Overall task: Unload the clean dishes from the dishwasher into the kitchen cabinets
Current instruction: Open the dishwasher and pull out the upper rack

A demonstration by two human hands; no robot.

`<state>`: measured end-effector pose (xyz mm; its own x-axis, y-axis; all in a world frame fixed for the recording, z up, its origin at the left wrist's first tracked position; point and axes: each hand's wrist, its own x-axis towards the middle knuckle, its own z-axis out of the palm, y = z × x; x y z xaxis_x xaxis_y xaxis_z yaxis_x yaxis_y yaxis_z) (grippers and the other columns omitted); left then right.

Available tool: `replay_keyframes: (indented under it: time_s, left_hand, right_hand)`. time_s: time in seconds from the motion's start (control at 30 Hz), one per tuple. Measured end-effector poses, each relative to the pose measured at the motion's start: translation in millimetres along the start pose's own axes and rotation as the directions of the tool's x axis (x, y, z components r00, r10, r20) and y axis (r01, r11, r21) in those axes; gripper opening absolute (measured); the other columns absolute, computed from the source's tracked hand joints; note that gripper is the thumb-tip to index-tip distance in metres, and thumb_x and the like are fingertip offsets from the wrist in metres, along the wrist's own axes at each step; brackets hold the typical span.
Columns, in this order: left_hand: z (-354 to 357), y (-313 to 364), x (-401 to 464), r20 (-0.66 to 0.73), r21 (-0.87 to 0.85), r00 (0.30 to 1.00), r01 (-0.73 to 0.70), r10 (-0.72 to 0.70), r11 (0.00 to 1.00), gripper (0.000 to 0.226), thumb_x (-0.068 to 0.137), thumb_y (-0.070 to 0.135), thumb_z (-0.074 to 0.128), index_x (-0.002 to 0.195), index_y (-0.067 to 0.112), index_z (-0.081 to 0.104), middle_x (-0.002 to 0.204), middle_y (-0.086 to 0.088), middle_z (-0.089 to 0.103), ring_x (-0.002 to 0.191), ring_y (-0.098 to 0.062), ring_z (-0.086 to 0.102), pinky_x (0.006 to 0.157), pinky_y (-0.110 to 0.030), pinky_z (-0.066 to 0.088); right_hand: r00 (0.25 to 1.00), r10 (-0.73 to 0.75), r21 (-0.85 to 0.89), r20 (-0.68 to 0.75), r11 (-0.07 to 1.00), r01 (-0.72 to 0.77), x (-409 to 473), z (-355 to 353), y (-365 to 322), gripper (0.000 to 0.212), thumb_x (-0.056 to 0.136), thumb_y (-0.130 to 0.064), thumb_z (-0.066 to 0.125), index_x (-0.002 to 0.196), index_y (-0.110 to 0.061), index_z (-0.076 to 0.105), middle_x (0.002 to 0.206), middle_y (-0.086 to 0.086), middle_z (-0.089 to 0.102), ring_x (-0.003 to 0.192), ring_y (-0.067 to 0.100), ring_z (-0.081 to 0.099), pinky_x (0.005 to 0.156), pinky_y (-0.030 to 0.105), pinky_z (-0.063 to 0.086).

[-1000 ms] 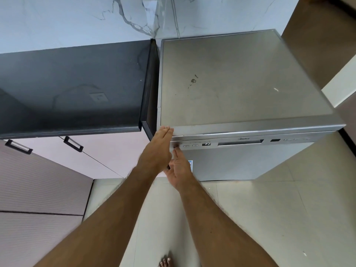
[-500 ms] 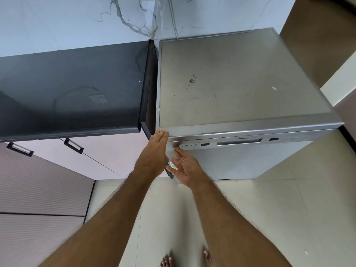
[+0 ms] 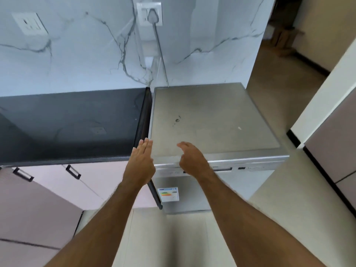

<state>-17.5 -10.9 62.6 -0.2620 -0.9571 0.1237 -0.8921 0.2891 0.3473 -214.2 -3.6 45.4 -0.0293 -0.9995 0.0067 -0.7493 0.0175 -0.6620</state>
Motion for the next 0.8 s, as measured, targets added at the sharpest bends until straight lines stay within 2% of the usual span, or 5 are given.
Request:
replay_keyframes:
  time_s: [0.17, 0.37, 0.43, 0.57, 0.8]
  left_hand:
    - [-35, 23, 52, -0.144, 0.017, 0.987, -0.073, 0.075, 0.997, 0.071, 0.1, 0.016, 0.046, 0.157, 0.012, 0.004, 0.165, -0.004, 0.002, 0.152, -0.02, -0.003, 0.118, -0.032, -0.003]
    - [-71, 34, 147, -0.241, 0.046, 0.955, -0.169, 0.175, 0.985, 0.074, 0.099, 0.018, 0.044, 0.157, 0.012, -0.003, 0.165, -0.003, -0.006, 0.151, -0.016, -0.008, 0.123, -0.034, -0.002]
    - [-81, 32, 187, -0.262, 0.058, 0.944, -0.192, 0.201, 0.98, 0.075, 0.098, 0.016, 0.043, 0.156, 0.012, -0.003, 0.165, -0.003, -0.007, 0.151, -0.016, -0.009, 0.124, -0.035, 0.001]
    - [-105, 25, 272, -0.283, 0.085, 0.932, -0.211, 0.227, 0.974, 0.075, 0.095, 0.009, 0.044, 0.156, 0.009, 0.0, 0.165, -0.008, -0.002, 0.152, -0.021, -0.003, 0.124, -0.037, 0.006]
    - [-132, 3, 410, -0.284, 0.136, 0.92, -0.239, 0.269, 0.962, 0.082, 0.09, 0.003, 0.046, 0.156, 0.008, -0.001, 0.165, -0.01, -0.002, 0.152, -0.023, -0.003, 0.123, -0.035, 0.002]
  right_hand:
    - [0.997, -0.074, -0.088, -0.034, 0.994, 0.07, 34, -45, -19, 0.069, 0.085, 0.002, 0.044, 0.15, -0.017, 0.038, 0.16, 0.004, 0.031, 0.149, 0.018, 0.023, 0.121, 0.036, 0.025]
    - [0.985, -0.124, -0.138, -0.123, 0.985, 0.107, 98, -82, -31, 0.06, 0.089, -0.002, 0.05, 0.146, -0.019, 0.046, 0.156, 0.005, 0.036, 0.143, 0.021, 0.034, 0.117, 0.035, 0.033]
    - [0.983, -0.129, -0.149, -0.129, 0.983, 0.11, 124, -91, -34, 0.057, 0.091, -0.005, 0.054, 0.146, -0.016, 0.046, 0.156, 0.006, 0.036, 0.143, 0.021, 0.035, 0.116, 0.033, 0.033]
    - [0.986, -0.103, -0.161, -0.131, 0.984, 0.081, 180, -100, -29, 0.056, 0.09, -0.001, 0.048, 0.144, -0.017, 0.049, 0.157, 0.005, 0.035, 0.143, 0.019, 0.035, 0.115, 0.028, 0.032]
    - [0.984, -0.068, -0.157, -0.162, 0.987, 0.043, 277, -97, -26, 0.053, 0.092, -0.002, 0.047, 0.143, -0.015, 0.049, 0.156, 0.003, 0.035, 0.143, 0.018, 0.035, 0.114, 0.026, 0.03]
